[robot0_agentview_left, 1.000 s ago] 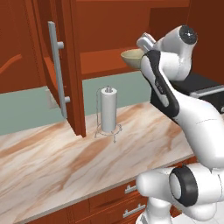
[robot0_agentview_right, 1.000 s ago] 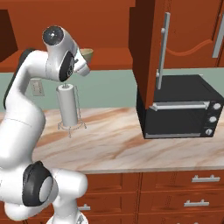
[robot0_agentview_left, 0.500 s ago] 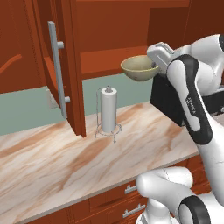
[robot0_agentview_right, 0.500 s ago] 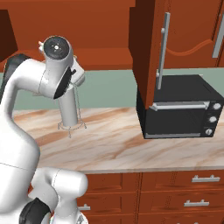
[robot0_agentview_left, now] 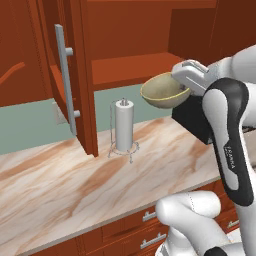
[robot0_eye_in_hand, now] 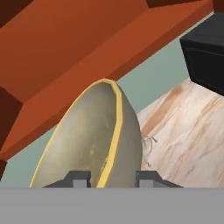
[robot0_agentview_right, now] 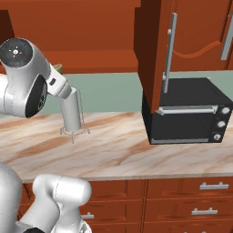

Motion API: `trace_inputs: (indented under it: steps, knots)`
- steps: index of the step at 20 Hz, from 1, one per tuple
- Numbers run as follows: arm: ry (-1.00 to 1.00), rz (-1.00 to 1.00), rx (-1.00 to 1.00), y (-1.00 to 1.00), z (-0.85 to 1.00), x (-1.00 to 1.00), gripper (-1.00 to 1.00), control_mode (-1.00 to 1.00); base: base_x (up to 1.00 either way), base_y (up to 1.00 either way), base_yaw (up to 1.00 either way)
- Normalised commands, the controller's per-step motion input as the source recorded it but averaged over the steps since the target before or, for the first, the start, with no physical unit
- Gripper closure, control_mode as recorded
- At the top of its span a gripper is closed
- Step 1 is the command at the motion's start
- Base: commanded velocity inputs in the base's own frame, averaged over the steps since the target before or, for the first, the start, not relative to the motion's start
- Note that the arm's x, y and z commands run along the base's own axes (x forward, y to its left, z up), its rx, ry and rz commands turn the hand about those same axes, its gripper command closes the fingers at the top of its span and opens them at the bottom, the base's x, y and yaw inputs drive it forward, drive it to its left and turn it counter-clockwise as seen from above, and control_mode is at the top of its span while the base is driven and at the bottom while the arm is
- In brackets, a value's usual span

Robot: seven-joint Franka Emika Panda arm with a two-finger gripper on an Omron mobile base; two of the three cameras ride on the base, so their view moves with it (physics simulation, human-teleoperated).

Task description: Take the smaller bowl and place it next to the appetizer plate on the dining counter , and place the larger bowl next to the plate with cooked food.

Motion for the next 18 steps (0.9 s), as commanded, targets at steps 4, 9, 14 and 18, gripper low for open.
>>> trace_inputs:
  steps: [4,9,14,18]
  knots:
    - [0.00,-0.13,0.00,-0.18,0.00,-0.78,1.00,-1.00,0.00,0.00,0.00]
    - [0.00,-0.11,0.00,-0.05,-0.01,-0.42,1.00,1.00,-0.08,0.00,-0.02]
    - [0.00,0.00,0.00,0.00,0.00,0.00,1.00,1.00,-0.76,-0.10,-0.12]
    - [0.00,0.00,0.00,0.00,0.00,0.00,1.00,1.00,-1.00,-0.26,-0.17]
